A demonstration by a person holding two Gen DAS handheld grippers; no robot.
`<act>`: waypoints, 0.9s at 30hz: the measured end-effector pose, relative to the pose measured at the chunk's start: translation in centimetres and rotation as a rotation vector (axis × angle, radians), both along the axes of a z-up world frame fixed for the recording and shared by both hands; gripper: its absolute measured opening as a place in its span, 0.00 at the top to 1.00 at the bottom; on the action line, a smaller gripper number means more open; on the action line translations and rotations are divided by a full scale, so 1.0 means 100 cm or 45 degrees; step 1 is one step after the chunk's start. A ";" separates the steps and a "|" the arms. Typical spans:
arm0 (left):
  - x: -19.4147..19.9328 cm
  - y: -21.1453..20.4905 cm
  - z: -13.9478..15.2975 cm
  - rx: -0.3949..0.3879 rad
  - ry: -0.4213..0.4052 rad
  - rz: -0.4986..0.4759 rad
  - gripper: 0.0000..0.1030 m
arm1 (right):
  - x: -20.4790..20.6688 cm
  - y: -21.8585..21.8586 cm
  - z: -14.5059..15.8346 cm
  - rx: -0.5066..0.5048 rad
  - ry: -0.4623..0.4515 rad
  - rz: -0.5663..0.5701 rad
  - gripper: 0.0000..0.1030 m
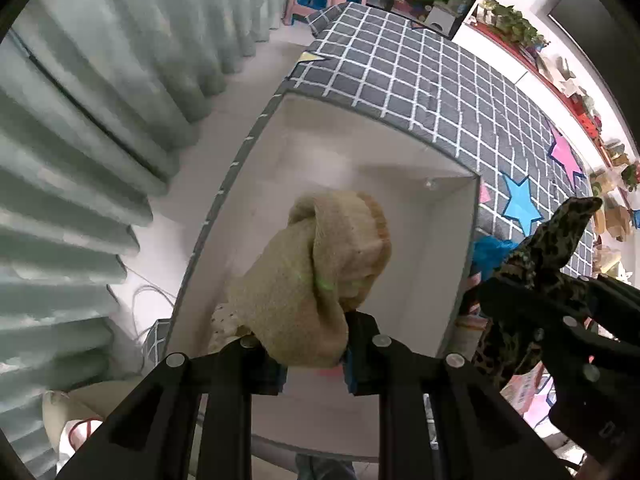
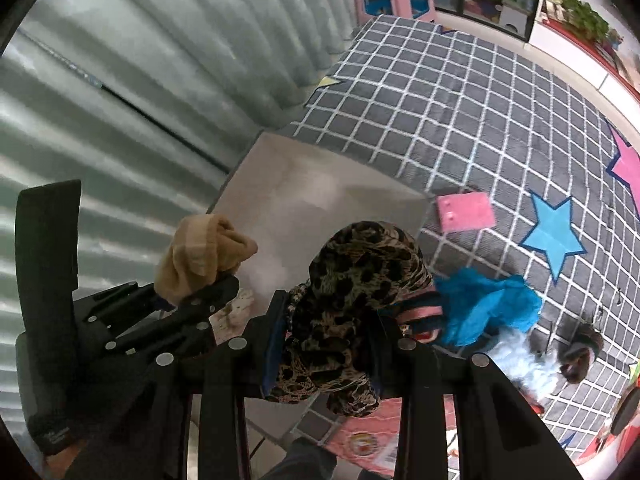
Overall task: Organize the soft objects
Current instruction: 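Carry beige sock and leopard cloth with both tools over the white box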
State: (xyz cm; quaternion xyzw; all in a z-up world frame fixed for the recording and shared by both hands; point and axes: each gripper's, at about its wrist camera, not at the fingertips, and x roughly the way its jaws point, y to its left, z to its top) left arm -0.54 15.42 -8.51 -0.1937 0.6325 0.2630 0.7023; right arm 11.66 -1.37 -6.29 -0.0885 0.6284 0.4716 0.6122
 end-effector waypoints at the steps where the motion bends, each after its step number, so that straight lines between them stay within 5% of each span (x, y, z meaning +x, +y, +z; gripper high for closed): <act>1: -0.004 0.002 -0.001 0.000 0.004 0.005 0.78 | -0.003 0.002 0.000 -0.002 0.003 0.008 0.65; 27: -0.041 0.005 -0.033 -0.021 0.080 0.062 0.78 | -0.044 0.028 -0.020 -0.109 0.056 0.129 0.65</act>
